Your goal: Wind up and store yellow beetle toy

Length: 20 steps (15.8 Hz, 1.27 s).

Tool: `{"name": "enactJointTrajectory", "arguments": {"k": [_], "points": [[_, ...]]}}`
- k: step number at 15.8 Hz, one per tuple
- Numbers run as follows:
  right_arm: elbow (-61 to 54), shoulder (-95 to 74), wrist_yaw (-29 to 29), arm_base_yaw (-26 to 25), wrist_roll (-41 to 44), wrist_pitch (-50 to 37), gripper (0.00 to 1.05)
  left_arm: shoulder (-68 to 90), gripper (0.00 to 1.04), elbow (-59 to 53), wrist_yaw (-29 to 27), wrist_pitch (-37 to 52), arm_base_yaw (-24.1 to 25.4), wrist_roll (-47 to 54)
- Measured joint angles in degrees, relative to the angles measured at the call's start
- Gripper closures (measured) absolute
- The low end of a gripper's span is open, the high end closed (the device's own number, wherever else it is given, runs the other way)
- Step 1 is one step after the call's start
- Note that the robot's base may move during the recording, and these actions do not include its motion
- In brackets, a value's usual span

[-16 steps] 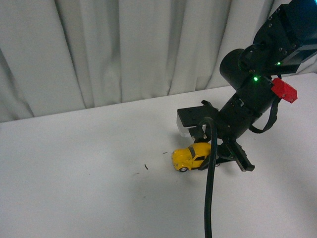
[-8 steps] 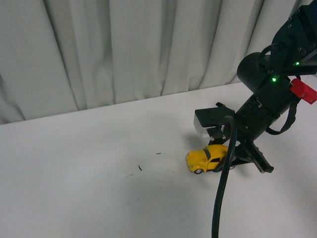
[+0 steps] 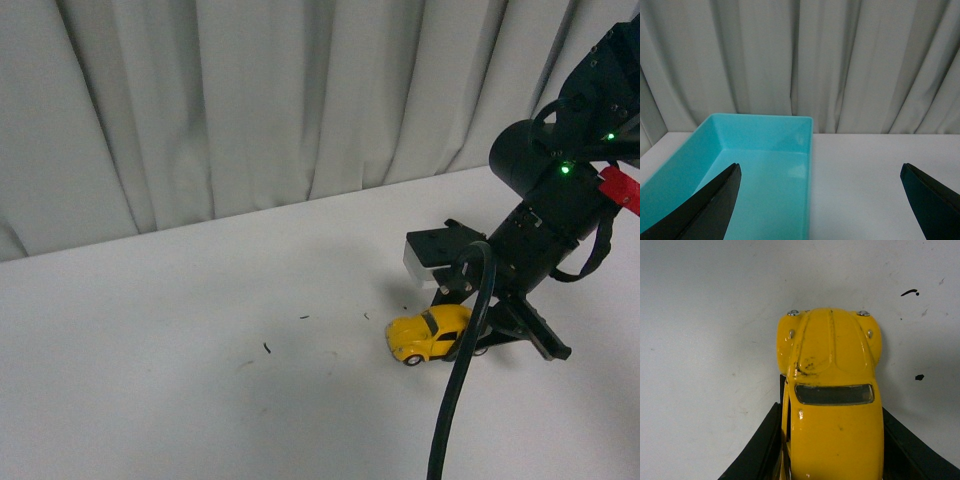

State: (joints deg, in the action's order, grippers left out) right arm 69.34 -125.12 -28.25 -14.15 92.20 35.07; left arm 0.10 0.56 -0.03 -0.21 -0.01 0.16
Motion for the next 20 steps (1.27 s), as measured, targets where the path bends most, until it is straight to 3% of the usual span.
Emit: {"name": "enactJointTrajectory", "arguments": {"k": [1,4,6,20], "points": [[0.0,0.0,0.0,-0.1,0.5,0.1,0.58,0.0,0.07,0.0,0.0,0.0,0.0,0.0],[-0.2,0.0,0.8,-0.1,2.0,1.2,0.21,0.0,0.07,0.0,0.0,0.0,0.0,0.0],[-0.1,0.0,0.9,-0.1,2.4,1.3,0.05,0.0,0.07,0.0,0.0,0.0,0.0,0.0],[-0.1,-0.1,1.2,0.0,3.5,1.0,0.07,0.0,0.07,0.0,0.0,0.0,0.0,0.0]]}}
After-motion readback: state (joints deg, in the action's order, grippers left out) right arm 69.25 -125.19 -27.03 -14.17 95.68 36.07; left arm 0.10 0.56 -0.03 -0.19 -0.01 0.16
